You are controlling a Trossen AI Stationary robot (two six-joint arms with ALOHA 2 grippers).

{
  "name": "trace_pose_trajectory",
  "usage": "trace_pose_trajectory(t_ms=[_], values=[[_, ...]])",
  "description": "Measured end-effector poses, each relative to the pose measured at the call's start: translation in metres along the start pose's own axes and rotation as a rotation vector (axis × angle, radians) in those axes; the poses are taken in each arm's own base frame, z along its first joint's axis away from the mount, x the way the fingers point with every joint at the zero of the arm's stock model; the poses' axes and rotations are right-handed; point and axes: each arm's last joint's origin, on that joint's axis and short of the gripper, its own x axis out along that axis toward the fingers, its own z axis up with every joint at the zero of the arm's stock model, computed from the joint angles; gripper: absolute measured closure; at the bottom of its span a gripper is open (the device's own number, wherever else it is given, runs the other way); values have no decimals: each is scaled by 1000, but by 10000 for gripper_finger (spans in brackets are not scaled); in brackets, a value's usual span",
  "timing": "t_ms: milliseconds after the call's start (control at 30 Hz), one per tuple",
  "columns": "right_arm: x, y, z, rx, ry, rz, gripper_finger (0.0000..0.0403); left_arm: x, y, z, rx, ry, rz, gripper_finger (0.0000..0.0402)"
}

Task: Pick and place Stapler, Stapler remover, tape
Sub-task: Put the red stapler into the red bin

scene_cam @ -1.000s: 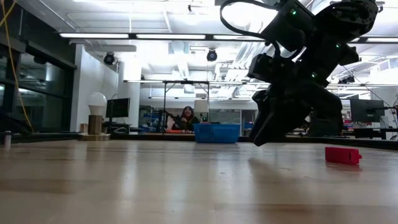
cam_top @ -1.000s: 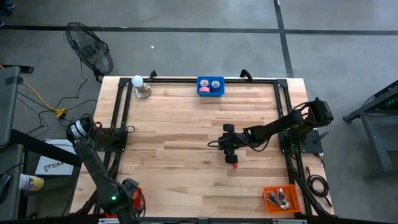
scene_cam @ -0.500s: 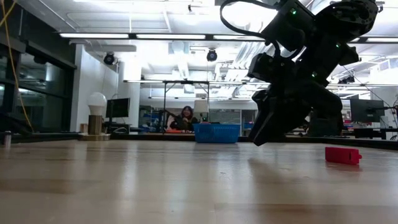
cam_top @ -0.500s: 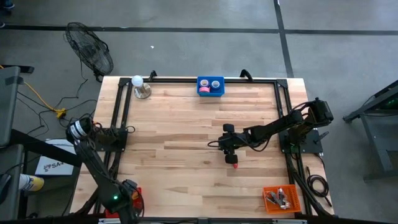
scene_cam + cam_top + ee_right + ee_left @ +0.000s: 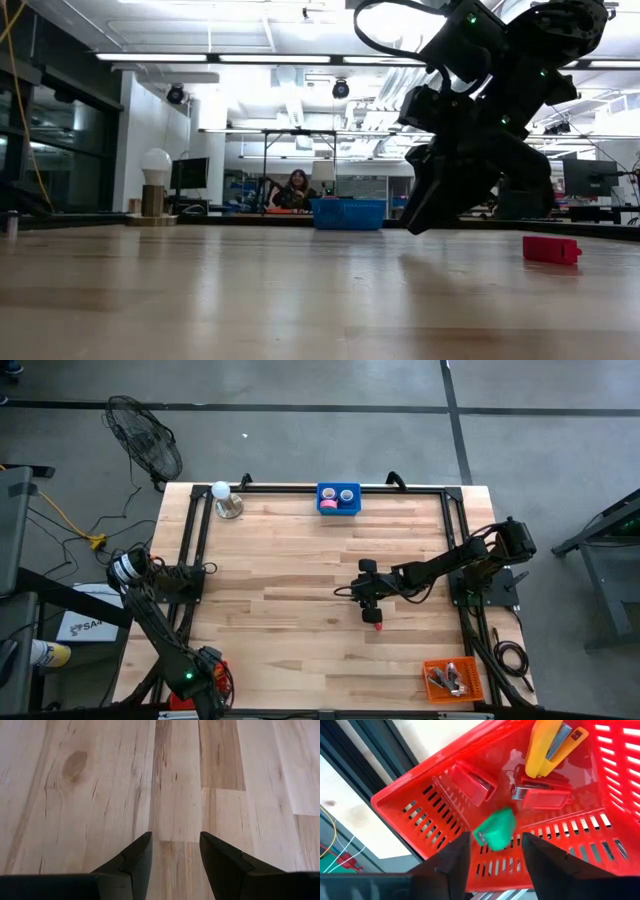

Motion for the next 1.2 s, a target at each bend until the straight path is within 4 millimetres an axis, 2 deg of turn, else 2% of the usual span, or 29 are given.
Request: trace_pose_trajectory(t_ms=[167,300,533,667,900,1200], values=[[0,0,0,-1,2,0,247,-1,0,-1,7,-3,3,226],[0,0,0,0,2,0,247,-11,1,-5,-1,-31,6,226],[0,0,0,3,3,-8,247,-34,13,-5,-42,-215,55,225],[0,0,0,3,4,-9,247,-41,15,-1,-18,-336,45,225],[-8,-2,4,7,-21,-19,247,-53,5,23,75,-535,10,225],[-12,-3,4,11,-13,-61,247,-79,-20,71,299,-897,-1,225]])
